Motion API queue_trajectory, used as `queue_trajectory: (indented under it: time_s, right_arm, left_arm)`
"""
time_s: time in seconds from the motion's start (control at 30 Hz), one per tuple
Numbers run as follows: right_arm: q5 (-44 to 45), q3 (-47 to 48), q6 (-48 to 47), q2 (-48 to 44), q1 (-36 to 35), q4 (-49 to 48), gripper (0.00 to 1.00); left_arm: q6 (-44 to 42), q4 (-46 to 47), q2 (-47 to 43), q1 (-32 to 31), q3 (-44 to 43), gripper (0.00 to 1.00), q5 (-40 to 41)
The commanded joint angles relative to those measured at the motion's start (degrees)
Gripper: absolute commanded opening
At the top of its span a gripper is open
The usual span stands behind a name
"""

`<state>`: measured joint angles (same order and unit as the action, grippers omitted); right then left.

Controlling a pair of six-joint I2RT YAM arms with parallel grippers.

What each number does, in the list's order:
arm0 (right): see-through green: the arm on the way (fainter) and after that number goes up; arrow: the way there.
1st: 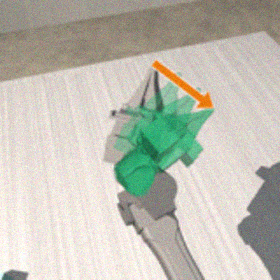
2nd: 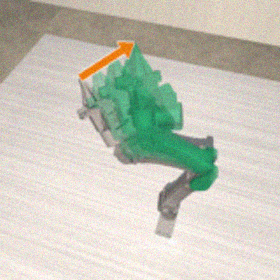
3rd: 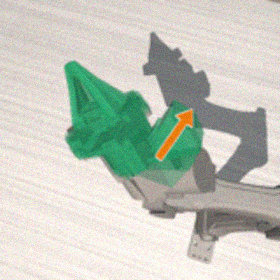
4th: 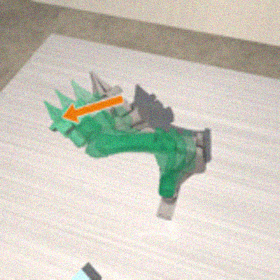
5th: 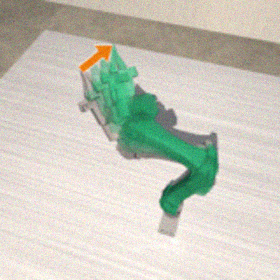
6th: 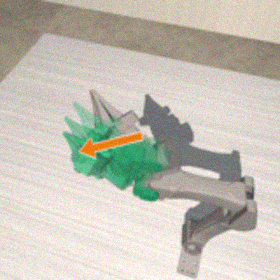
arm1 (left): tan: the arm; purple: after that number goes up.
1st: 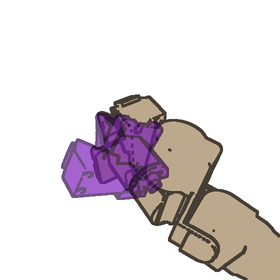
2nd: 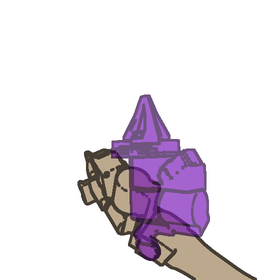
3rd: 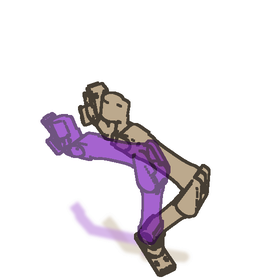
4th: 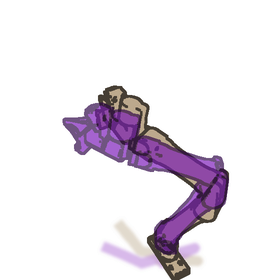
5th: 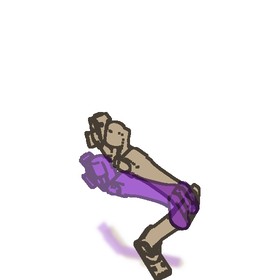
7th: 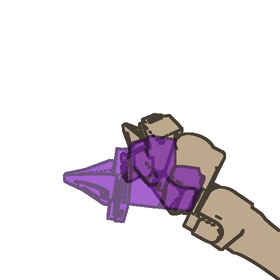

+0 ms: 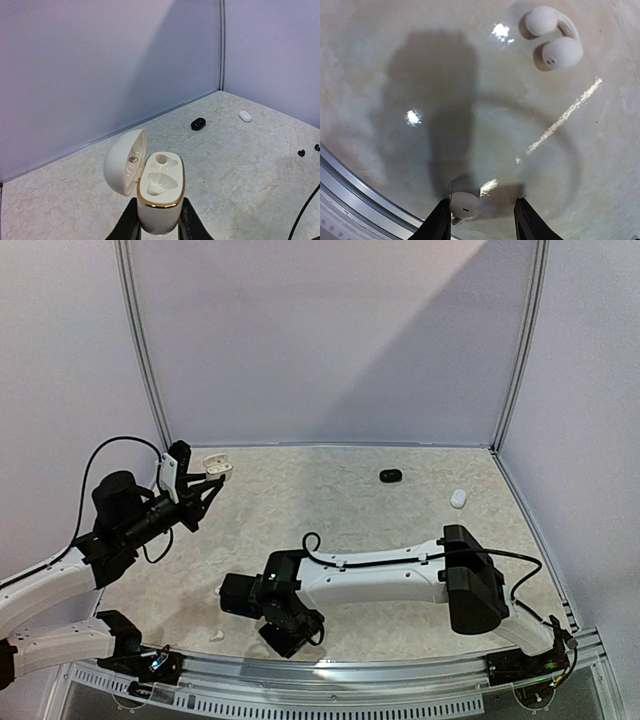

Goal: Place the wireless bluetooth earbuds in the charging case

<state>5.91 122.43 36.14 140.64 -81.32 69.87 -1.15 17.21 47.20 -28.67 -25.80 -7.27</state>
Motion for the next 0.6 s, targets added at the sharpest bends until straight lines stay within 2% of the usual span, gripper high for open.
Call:
queue_trajectory:
  time_s: [0.0,0.17,0.33,0.57]
  right_arm:
    - [5.78,-4.32,1.22,0.55,0.08,6.86,0.43]
    - [4.09,-7.65,-0.12,-1.94,0.08,4.4,0.45]
    - [0.11,-7.16,-6.92,-3.52,0.2,-1.5,0.5]
    - [-3.21,-4.77,-12.13,-2.16,1.81,-4.02,0.5]
  left_arm:
    - [-1.28,-0.66,-0.64,-0.21,0.23,0.0,0.1]
    - [-1.51,-0.47,-0.36,-0.16,0.37,0.0,-0.1]
    - [-1.92,-0.51,0.02,-0.14,0.35,0.0,-0.14]
    - [-2.76,-0.67,0.06,-0.01,-0.03,0.0,-0.1]
